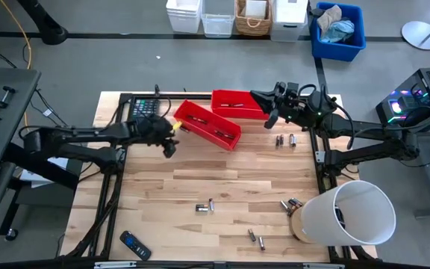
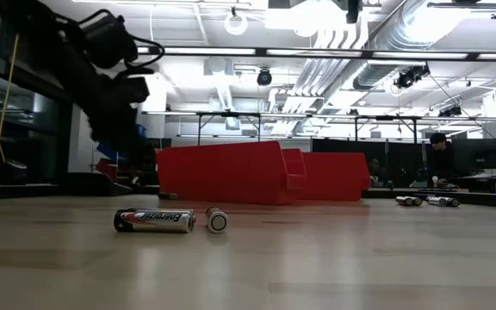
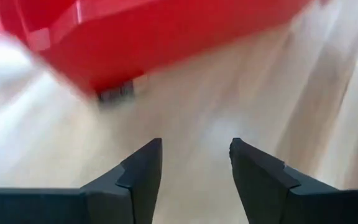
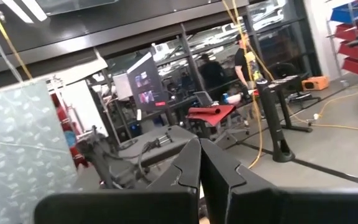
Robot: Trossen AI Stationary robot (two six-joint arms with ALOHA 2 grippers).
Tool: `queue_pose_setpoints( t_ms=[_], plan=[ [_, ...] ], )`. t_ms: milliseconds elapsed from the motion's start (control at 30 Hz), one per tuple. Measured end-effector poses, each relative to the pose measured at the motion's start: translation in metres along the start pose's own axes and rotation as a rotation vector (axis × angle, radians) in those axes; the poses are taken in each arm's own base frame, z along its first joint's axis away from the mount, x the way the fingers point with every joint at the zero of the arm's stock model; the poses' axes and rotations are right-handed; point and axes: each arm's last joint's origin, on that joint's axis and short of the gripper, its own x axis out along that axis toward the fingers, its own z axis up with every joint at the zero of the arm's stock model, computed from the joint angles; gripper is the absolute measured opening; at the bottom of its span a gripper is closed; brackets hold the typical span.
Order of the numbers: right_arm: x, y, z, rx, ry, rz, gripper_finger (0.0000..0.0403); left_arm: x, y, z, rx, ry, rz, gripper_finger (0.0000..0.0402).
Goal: Sort batteries
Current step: Put the black battery into the bottom red bin
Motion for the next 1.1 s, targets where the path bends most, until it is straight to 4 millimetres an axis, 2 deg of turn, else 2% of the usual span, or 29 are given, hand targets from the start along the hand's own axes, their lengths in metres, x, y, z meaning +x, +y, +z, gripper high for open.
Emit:
queue_pose_setpoints(
  t_ms=[200, 467, 633, 800, 1100],
  plan=[
    [0.0, -0.001, 0.0, 0.008, -0.011, -0.033, 0.0, 0.027, 0.009, 0.013, -0.024, -0.143, 0.086, 0.0142],
    [0.0, -0.001, 0.0, 0.035, -0.012, -0.032, 0.0, 0.059, 0.018, 0.006, -0.054, -0.044, 0.145, 0.0108],
    [0.0, -0.001, 0.0, 0.041, -0.013, -0.032, 0.0, 0.067, 0.018, 0.013, -0.159, -0.135, 0.223, 0.0096],
    [0.0, -0.001, 0.0, 0.061, -0.012, -0.03, 0.0, 0.077, 0.021, 0.012, -0.171, -0.166, 0.284, 0.009],
    [0.0, -0.001, 0.0, 0.061, -0.011, -0.03, 0.0, 0.087, 0.02, 0.002, -0.175, -0.089, 0.236, 0.0089]
  ],
)
